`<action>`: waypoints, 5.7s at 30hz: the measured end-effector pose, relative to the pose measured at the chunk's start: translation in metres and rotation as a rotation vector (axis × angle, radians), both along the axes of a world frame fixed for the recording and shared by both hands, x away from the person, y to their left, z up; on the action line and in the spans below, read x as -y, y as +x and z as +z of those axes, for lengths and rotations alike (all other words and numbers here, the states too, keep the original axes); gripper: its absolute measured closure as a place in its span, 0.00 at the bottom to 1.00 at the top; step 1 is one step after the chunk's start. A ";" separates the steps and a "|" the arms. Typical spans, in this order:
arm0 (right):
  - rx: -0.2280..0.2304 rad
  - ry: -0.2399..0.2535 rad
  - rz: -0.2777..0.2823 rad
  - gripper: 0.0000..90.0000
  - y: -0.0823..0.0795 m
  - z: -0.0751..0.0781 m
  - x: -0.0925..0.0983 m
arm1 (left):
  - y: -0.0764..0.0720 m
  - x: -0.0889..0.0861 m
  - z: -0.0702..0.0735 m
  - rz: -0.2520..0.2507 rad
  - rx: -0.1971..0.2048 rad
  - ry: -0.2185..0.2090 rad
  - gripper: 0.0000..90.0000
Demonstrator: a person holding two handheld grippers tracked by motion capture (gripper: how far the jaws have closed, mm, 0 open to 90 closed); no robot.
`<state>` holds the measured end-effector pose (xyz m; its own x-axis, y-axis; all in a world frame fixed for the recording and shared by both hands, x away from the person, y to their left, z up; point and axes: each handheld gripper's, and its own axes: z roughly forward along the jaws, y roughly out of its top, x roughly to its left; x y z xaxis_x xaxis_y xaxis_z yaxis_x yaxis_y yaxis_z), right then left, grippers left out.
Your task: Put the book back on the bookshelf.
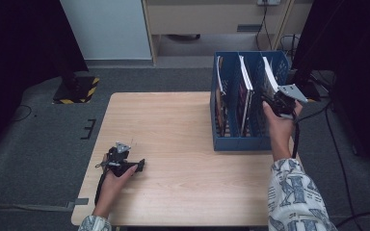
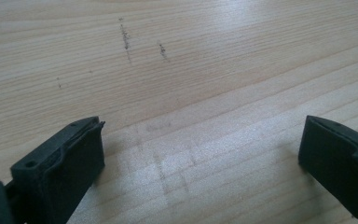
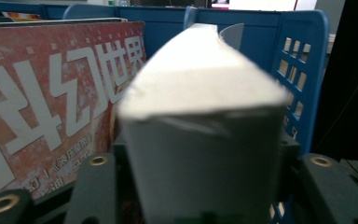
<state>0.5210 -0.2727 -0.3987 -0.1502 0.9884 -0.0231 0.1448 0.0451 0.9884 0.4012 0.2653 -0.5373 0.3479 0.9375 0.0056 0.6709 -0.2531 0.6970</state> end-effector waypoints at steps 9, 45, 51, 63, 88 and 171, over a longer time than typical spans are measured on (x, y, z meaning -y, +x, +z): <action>-0.034 0.026 0.010 0.34 -0.008 0.002 0.002 | 0.000 0.000 0.000 0.001 -0.001 -0.001 0.00; -0.158 0.022 0.047 0.17 -0.053 -0.011 0.010 | 0.001 0.000 0.000 0.002 -0.001 0.000 0.00; -0.165 0.029 0.060 0.16 -0.059 -0.013 0.012 | 0.001 0.000 0.000 0.002 -0.001 0.000 0.00; -0.172 0.023 0.072 0.13 -0.063 -0.013 0.012 | 0.001 0.000 0.000 0.002 -0.001 0.000 0.00; -0.170 0.000 0.162 0.07 -0.101 -0.022 0.003 | 0.000 0.001 0.000 0.004 0.000 0.000 0.00; -0.313 -0.105 0.552 0.06 -0.151 -0.069 -0.107 | 0.001 0.001 0.000 0.004 -0.001 0.000 0.00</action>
<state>0.3702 -0.1660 -0.4673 -0.6511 0.7589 0.0122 0.3539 0.2893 0.8894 0.4017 0.2644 -0.5372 0.3439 0.9390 0.0048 0.6728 -0.2499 0.6963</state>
